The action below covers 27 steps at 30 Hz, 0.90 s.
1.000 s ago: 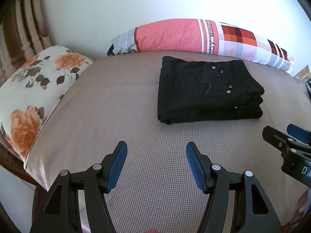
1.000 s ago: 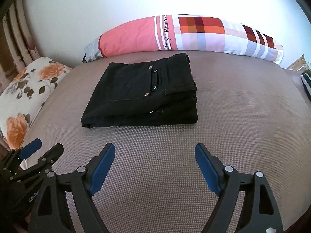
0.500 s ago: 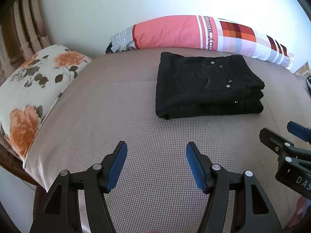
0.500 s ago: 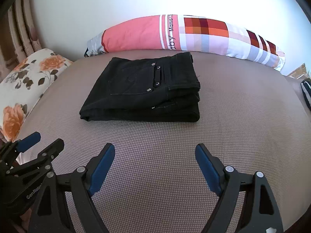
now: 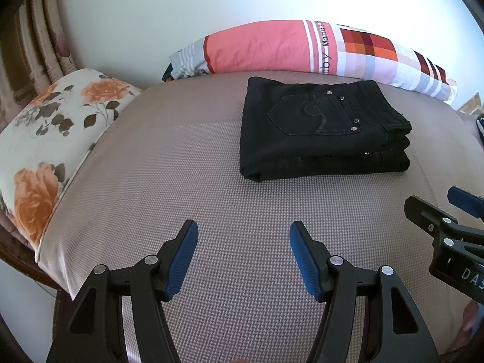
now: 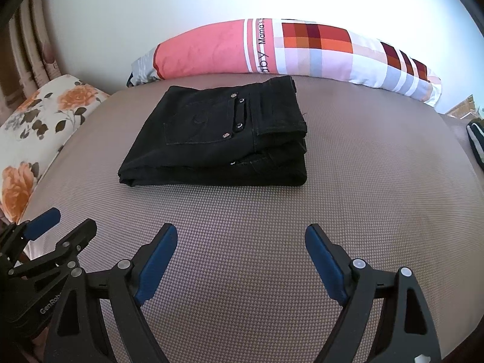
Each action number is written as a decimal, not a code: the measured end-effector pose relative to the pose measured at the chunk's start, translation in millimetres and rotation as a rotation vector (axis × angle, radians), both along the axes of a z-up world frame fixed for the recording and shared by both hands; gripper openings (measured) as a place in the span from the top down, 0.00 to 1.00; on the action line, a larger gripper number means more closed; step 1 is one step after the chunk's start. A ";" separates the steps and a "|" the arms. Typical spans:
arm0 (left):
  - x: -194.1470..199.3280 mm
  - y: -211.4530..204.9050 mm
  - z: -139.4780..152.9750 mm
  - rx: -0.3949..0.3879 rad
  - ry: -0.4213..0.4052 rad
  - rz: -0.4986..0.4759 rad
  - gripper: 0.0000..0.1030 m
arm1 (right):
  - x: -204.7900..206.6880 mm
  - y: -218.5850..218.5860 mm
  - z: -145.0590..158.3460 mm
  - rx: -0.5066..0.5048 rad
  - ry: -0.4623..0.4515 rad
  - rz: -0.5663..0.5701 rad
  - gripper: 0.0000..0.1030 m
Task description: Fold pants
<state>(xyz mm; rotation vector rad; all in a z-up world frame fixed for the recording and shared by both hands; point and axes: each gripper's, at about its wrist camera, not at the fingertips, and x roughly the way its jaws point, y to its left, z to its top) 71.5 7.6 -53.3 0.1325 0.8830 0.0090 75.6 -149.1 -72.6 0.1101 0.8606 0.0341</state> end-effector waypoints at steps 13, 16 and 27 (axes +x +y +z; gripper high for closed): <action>2.1 -1.1 -4.6 0.006 0.013 0.012 0.38 | 1.6 -2.2 -6.7 -0.003 0.013 -0.008 0.18; 3.1 -1.4 -5.8 0.012 0.014 0.009 0.38 | 1.4 -3.9 -8.1 -0.001 0.017 -0.014 0.18; 4.1 -2.3 -7.6 0.013 0.019 0.001 0.38 | 2.3 -4.8 -8.3 -0.003 0.022 -0.010 0.18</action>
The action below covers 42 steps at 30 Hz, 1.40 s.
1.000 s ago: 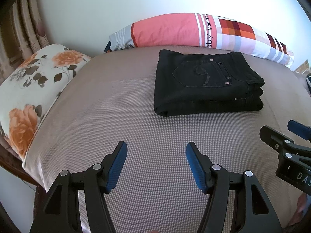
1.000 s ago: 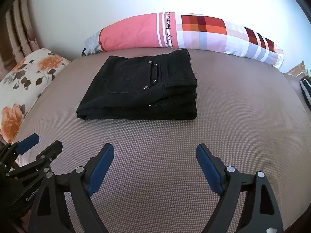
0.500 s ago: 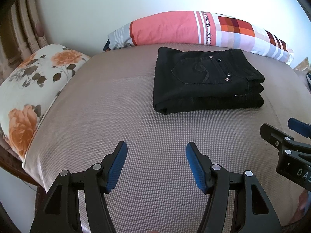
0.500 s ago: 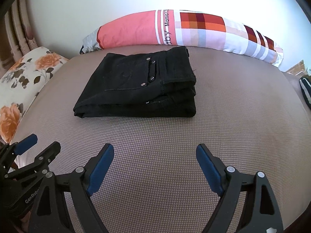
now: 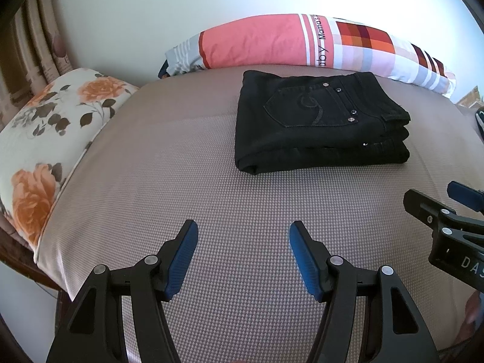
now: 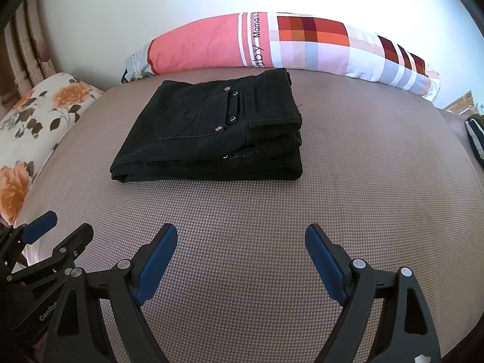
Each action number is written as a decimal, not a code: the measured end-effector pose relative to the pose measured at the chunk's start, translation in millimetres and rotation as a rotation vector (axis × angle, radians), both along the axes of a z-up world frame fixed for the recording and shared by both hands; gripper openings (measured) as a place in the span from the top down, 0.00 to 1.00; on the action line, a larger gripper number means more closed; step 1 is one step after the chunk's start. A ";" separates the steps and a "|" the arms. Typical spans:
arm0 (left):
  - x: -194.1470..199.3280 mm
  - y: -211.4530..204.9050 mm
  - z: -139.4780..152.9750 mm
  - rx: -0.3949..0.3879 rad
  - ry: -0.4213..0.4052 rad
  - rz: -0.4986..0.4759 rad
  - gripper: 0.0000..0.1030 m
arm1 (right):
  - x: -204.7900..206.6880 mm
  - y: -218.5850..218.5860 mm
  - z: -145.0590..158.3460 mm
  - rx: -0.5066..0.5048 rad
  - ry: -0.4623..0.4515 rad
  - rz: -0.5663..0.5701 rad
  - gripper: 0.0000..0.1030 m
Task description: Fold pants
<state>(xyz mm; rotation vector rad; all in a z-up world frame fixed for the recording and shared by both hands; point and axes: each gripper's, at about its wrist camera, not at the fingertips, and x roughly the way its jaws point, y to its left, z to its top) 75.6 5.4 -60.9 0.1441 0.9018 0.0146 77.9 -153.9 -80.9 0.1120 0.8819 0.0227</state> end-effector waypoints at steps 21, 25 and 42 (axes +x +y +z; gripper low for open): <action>0.9 -2.0 -1.8 -0.003 0.009 -0.013 0.38 | 1.2 2.7 -3.3 -0.008 0.010 0.005 0.18; 1.0 -2.4 -2.2 -0.003 0.011 -0.014 0.38 | 1.7 3.1 -3.7 -0.012 0.011 0.004 0.18; 1.5 -2.2 -3.3 -0.007 0.015 -0.021 0.38 | 2.3 3.2 -5.4 -0.010 0.015 0.009 0.18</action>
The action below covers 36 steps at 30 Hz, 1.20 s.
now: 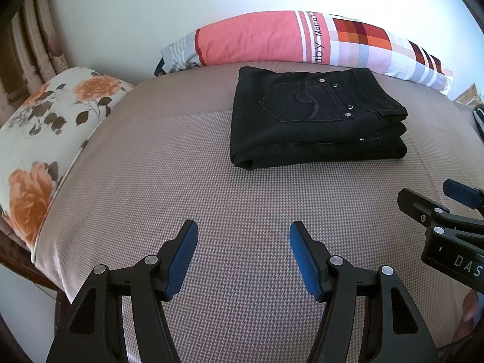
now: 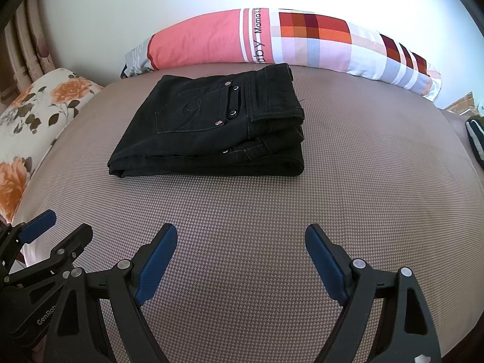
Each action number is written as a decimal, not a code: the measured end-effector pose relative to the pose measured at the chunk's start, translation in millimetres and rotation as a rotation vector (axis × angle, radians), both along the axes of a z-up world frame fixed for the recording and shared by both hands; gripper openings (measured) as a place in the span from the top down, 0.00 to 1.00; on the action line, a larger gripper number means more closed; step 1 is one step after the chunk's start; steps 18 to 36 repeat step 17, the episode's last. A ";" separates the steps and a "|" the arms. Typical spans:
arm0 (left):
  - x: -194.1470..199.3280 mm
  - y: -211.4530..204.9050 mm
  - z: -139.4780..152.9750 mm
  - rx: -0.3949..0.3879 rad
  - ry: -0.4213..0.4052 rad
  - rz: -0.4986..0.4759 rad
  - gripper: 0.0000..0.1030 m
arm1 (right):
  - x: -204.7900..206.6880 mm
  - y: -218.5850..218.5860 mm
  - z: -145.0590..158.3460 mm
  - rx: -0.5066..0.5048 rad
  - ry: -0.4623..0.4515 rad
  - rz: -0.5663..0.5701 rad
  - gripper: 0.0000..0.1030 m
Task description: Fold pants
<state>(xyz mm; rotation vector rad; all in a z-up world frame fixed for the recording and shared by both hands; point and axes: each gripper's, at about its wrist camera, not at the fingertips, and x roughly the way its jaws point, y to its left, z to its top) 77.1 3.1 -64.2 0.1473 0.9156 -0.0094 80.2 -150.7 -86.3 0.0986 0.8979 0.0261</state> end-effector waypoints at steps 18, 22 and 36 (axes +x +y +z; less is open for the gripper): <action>1.1 1.6 -2.2 -0.006 0.009 -0.006 0.38 | 0.6 -1.3 0.4 -0.002 0.003 -0.002 0.18; 1.1 1.6 -2.2 -0.006 0.009 -0.006 0.38 | 0.6 -1.3 0.4 -0.002 0.003 -0.002 0.18; 1.1 1.6 -2.2 -0.006 0.009 -0.006 0.38 | 0.6 -1.3 0.4 -0.002 0.003 -0.002 0.18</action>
